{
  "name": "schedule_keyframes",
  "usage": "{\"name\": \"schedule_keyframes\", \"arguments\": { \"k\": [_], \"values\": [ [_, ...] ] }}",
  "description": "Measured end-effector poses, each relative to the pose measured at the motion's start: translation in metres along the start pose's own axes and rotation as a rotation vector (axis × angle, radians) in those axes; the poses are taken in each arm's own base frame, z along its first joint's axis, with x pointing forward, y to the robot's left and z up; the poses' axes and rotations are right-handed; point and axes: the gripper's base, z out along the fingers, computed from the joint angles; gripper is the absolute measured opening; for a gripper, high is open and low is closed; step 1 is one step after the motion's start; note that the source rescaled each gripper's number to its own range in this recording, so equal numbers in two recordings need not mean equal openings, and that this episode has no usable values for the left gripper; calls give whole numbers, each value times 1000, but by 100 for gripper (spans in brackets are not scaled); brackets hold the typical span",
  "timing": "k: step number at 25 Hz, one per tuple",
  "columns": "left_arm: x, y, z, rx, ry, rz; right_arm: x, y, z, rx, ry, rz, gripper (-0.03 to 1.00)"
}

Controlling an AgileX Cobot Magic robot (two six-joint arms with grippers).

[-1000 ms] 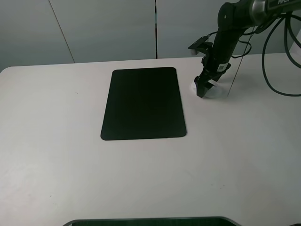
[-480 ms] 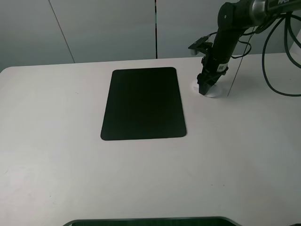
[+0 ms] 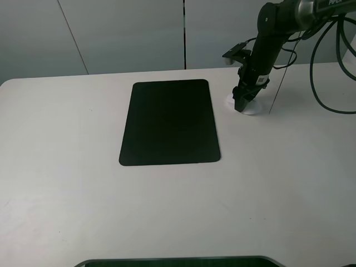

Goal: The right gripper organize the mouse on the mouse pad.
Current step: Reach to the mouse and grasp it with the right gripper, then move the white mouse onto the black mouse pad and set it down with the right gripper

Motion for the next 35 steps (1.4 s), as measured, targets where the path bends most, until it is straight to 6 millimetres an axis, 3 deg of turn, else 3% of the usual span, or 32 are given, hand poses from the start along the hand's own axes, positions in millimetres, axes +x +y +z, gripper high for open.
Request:
{"name": "schedule_keyframes", "arguments": {
  "k": [4,8,11,13,20,25,29,35],
  "values": [
    [0,0,0,0,0,0,-1,0,-8,10,-15,43,3],
    [0,0,0,0,0,0,-11,2,-41,61,-81,293,3],
    [0,0,0,0,0,0,-26,15,-66,87,-108,479,3],
    [0,0,0,0,0,0,-36,29,-72,87,-104,553,3],
    [0,0,0,0,0,0,-62,88,-69,55,-90,708,3],
    [0,0,0,0,0,0,-76,131,-50,61,-52,717,3],
    [0,0,0,0,0,0,-84,152,-38,83,-41,729,3],
    [0,0,0,0,0,0,-95,165,-23,96,-45,740,3]
  ]
}}
